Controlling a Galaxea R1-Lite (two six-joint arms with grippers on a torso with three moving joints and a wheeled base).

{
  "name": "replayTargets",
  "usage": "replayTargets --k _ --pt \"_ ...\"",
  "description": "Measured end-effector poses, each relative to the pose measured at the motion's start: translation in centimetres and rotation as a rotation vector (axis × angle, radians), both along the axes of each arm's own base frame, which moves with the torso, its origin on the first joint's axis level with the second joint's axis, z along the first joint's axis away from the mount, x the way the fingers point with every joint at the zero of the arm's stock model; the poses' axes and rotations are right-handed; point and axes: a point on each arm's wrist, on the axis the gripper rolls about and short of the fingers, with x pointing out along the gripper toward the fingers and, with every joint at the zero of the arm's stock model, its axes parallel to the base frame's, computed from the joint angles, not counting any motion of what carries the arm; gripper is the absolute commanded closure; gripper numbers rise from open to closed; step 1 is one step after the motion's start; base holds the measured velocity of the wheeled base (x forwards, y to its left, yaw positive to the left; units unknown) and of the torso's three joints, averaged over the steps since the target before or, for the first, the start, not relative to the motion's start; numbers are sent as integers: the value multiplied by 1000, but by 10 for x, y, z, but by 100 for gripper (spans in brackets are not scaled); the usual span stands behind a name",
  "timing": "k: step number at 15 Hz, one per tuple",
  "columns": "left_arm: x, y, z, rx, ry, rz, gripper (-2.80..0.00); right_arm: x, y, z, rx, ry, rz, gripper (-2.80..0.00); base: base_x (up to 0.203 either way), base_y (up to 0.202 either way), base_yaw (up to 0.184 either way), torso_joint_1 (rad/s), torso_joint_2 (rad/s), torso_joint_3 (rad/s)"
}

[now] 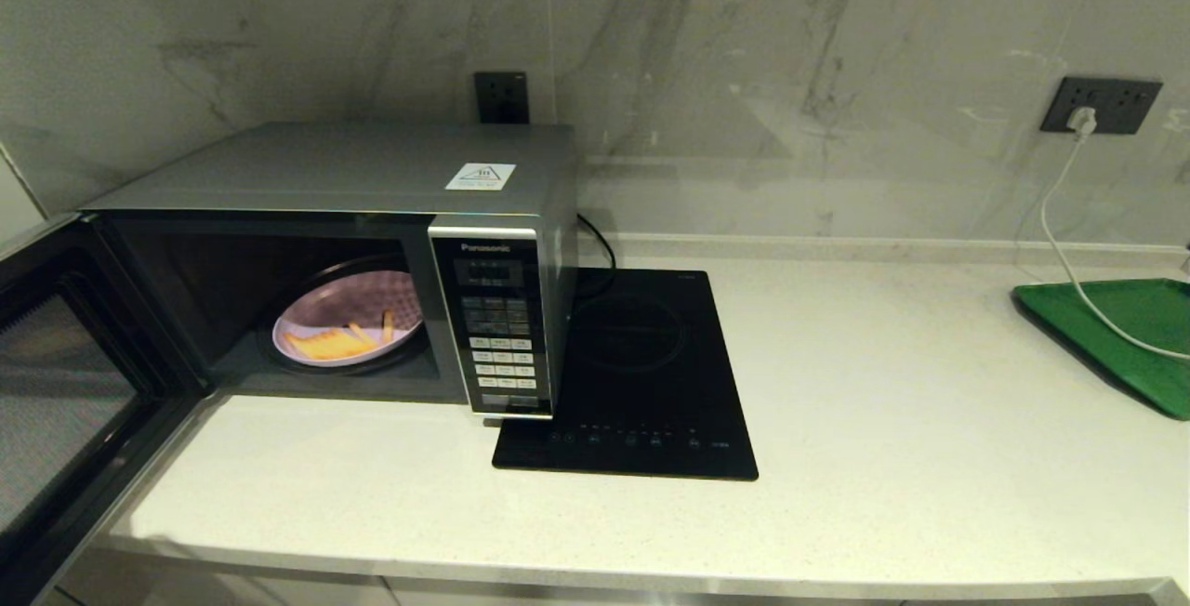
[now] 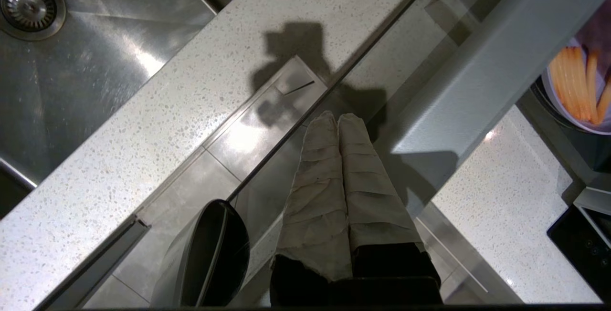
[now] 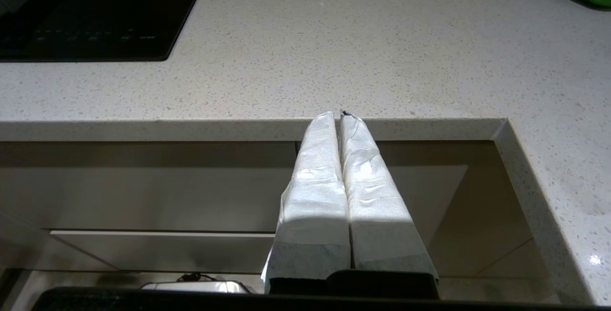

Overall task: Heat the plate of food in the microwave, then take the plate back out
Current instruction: Close the microwave oven

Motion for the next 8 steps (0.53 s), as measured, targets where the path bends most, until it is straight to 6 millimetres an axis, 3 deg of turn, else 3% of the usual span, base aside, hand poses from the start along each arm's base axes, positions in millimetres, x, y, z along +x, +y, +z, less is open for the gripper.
replayTargets --k 8 --pt "0 -1 -13 -51 30 -8 0 0 0 0 0 0 0 0 0 0 0 0 0 0"
